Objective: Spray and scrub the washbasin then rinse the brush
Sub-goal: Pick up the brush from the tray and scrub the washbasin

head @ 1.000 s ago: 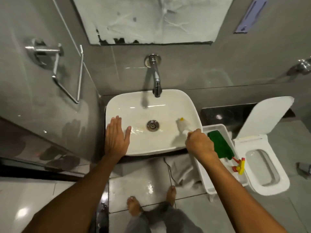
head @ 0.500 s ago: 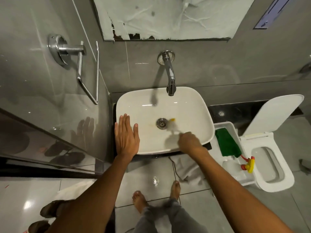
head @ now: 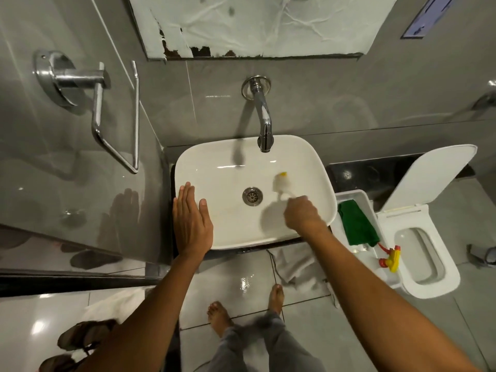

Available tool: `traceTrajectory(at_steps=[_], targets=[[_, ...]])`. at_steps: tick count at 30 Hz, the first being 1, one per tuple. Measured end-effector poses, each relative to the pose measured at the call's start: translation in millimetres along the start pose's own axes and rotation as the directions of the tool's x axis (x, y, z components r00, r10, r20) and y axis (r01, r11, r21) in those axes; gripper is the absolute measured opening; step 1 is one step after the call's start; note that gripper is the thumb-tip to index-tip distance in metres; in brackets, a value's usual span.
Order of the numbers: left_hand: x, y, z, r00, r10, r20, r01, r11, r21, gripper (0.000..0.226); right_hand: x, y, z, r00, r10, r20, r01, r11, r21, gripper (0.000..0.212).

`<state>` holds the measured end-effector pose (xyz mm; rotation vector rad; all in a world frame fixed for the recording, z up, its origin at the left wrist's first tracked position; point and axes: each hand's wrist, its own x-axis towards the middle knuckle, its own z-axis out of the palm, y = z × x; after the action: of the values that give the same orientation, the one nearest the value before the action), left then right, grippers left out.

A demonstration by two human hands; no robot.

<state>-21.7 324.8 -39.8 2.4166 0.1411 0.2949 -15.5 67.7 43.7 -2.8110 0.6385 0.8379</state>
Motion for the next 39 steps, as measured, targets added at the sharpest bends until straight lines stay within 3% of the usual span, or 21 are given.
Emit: traceTrajectory(at_steps=[2, 4, 6, 8, 10, 13, 16, 19, 21, 24, 26, 28, 30, 33, 35, 37, 39], targets=[[0.2, 0.5, -0.5, 1.000, -0.013, 0.002, 0.013, 1.000, -0.008, 0.048, 8.1, 14.1, 0.0, 0.999, 0.040, 0.001, -0.040, 0.999, -0.016, 0.041], [1.2, 0.4, -1.0, 1.000, -0.015, -0.002, 0.015, 0.999, -0.030, 0.048, -3.6, -10.1, 6.5, 0.990, -0.112, 0.082, 0.114, 0.993, -0.028, 0.041], [1.0, -0.9, -0.3, 1.000, -0.021, -0.010, 0.020, 0.999, -0.048, 0.048, -22.2, -50.3, 23.4, 0.928, -0.305, 0.213, 0.316, 0.949, -0.018, 0.040], [0.8, -2.2, 0.7, 0.999, -0.034, -0.012, 0.034, 0.998, -0.062, 0.048, -35.6, -81.0, 35.4, 0.861, -0.404, 0.309, 0.412, 0.910, 0.045, 0.036], [1.2, -3.5, 2.2, 0.999, -0.031, -0.010, 0.030, 0.998, -0.062, 0.048, -31.4, -89.5, 36.8, 0.859, -0.429, 0.280, 0.435, 0.899, 0.042, 0.037], [0.4, -4.6, 3.3, 1.000, -0.017, -0.014, 0.016, 0.998, -0.059, 0.046, 8.8, -47.6, 12.7, 0.991, -0.107, 0.084, 0.101, 0.992, 0.074, 0.048], [0.2, -5.3, 2.4, 1.000, -0.023, -0.019, 0.022, 0.998, -0.062, 0.046, 32.5, 14.4, -13.5, 0.994, 0.111, 0.007, -0.111, 0.990, 0.092, 0.043], [0.2, -3.1, 0.6, 0.999, -0.021, -0.033, 0.019, 0.998, -0.062, 0.046, 11.2, -4.6, -10.3, 0.989, -0.066, 0.135, 0.061, 0.997, 0.041, 0.039], [-0.8, -1.9, 0.0, 0.999, -0.014, -0.039, 0.011, 0.998, -0.061, 0.046, -11.4, -40.1, 8.0, 0.946, -0.211, 0.247, 0.214, 0.977, 0.015, 0.040], [-1.1, -1.1, 0.2, 0.999, -0.016, -0.046, 0.013, 0.997, -0.071, 0.046, -37.1, -75.8, 26.2, 0.865, -0.354, 0.356, 0.309, 0.934, 0.179, 0.032], [-1.9, -1.1, 0.3, 0.999, -0.022, -0.045, 0.018, 0.997, -0.074, 0.046, -39.3, -86.9, 33.6, 0.831, -0.389, 0.398, 0.286, 0.912, 0.293, 0.030], [-1.5, -1.2, 0.6, 0.999, -0.026, -0.036, 0.024, 0.998, -0.065, 0.046, -28.1, -88.0, 32.0, 0.902, -0.333, 0.276, 0.263, 0.929, 0.261, 0.035], [-2.1, -1.4, 0.7, 0.999, -0.022, -0.029, 0.021, 0.998, -0.051, 0.045, -4.7, -76.7, 24.4, 0.983, -0.155, 0.103, 0.117, 0.945, 0.305, 0.043], [-1.9, -1.9, 0.0, 0.999, -0.031, -0.010, 0.030, 0.999, -0.040, 0.045, 24.0, -37.4, 2.1, 0.994, 0.109, -0.017, -0.094, 0.918, 0.385, 0.054], [-1.7, -1.1, -1.4, 0.999, -0.038, -0.001, 0.038, 0.998, -0.045, 0.045, 32.1, -8.6, -8.1, 0.976, 0.208, -0.067, -0.167, 0.907, 0.388, 0.052], [-0.8, 0.8, -3.0, 0.999, -0.041, 0.002, 0.042, 0.998, -0.055, 0.046, 27.6, 4.4, -9.8, 0.977, 0.208, -0.045, -0.179, 0.919, 0.352, 0.050], [-1.2, 3.6, -5.3, 0.999, -0.044, 0.010, 0.044, 0.998, -0.052, 0.048, 11.2, -2.9, -8.7, 0.994, 0.103, 0.045, -0.111, 0.950, 0.290, 0.045]])
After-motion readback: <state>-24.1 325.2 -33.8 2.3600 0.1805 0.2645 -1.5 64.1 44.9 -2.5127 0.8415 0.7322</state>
